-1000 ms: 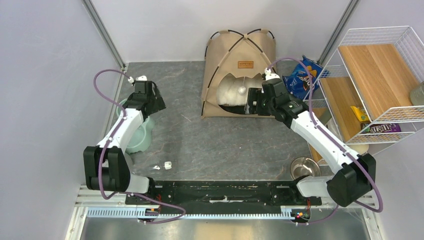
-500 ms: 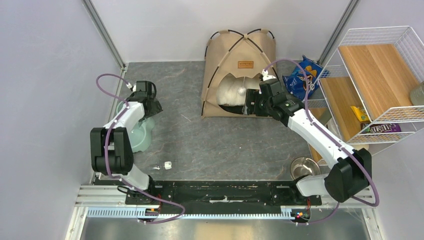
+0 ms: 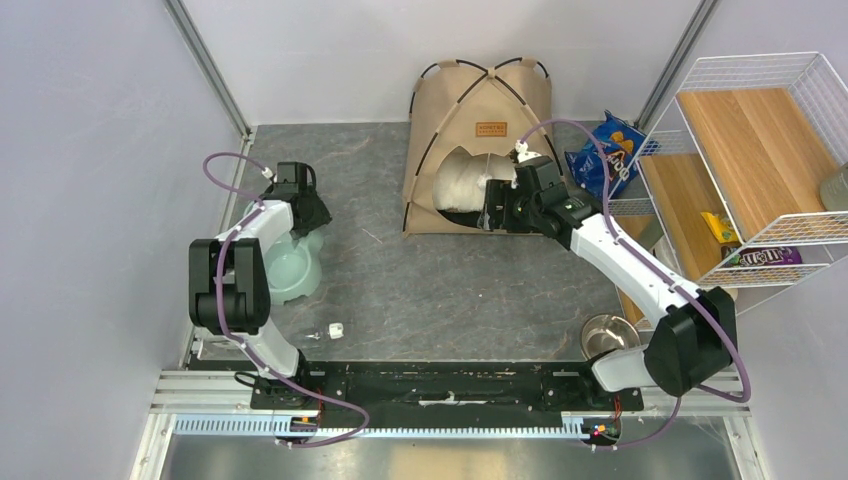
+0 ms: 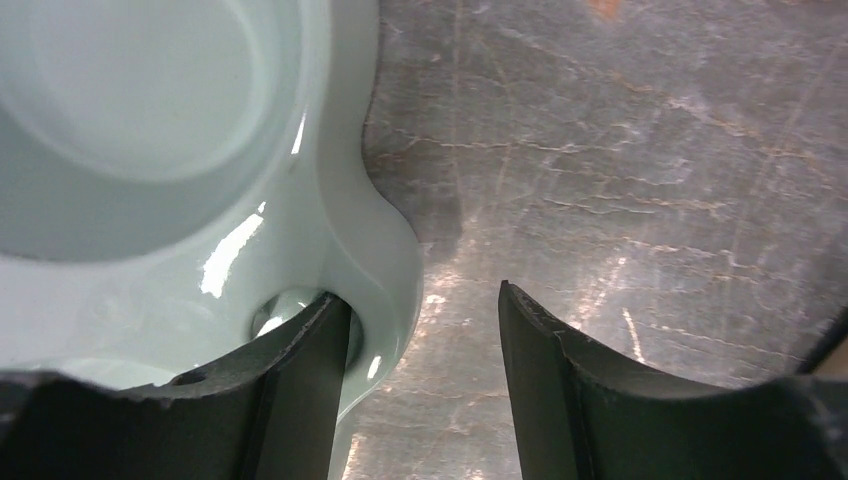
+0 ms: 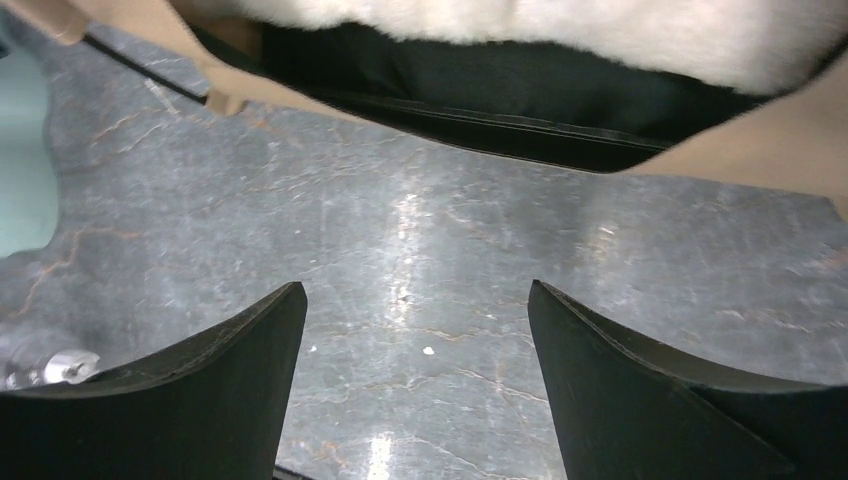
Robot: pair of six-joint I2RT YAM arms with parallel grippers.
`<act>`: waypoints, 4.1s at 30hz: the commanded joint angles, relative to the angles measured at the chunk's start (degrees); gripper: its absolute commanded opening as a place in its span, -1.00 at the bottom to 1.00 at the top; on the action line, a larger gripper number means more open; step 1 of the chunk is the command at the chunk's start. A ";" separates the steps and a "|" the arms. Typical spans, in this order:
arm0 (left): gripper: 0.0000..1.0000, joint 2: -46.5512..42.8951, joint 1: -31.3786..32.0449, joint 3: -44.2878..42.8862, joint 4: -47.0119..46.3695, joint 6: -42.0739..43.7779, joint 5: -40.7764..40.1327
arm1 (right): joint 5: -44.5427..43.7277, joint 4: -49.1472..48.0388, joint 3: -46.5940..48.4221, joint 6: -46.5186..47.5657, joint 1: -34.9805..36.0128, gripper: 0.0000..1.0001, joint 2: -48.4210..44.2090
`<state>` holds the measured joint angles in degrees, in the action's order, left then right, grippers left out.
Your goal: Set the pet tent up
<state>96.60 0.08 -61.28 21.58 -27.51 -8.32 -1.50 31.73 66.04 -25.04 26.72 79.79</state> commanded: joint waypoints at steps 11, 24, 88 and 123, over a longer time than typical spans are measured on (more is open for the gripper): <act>-0.04 -0.82 3.27 0.75 -10.36 0.66 14.76 | 23.64 -11.25 4.17 13.15 12.06 0.67 11.78; 0.20 -13.26 3.43 -2.36 2.32 1.90 7.32 | 34.05 -17.22 13.67 21.19 26.73 0.71 26.38; 0.34 -40.76 3.28 -6.72 18.78 0.95 -4.18 | 27.89 -18.63 19.33 32.71 38.03 -1.00 33.78; 0.75 -33.40 3.31 -4.54 0.13 -23.84 27.22 | -21.26 -62.14 -12.96 30.90 35.86 -1.00 2.83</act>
<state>62.65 3.36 -66.98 31.77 -42.46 11.42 -20.23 -22.94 53.17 5.17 62.65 84.77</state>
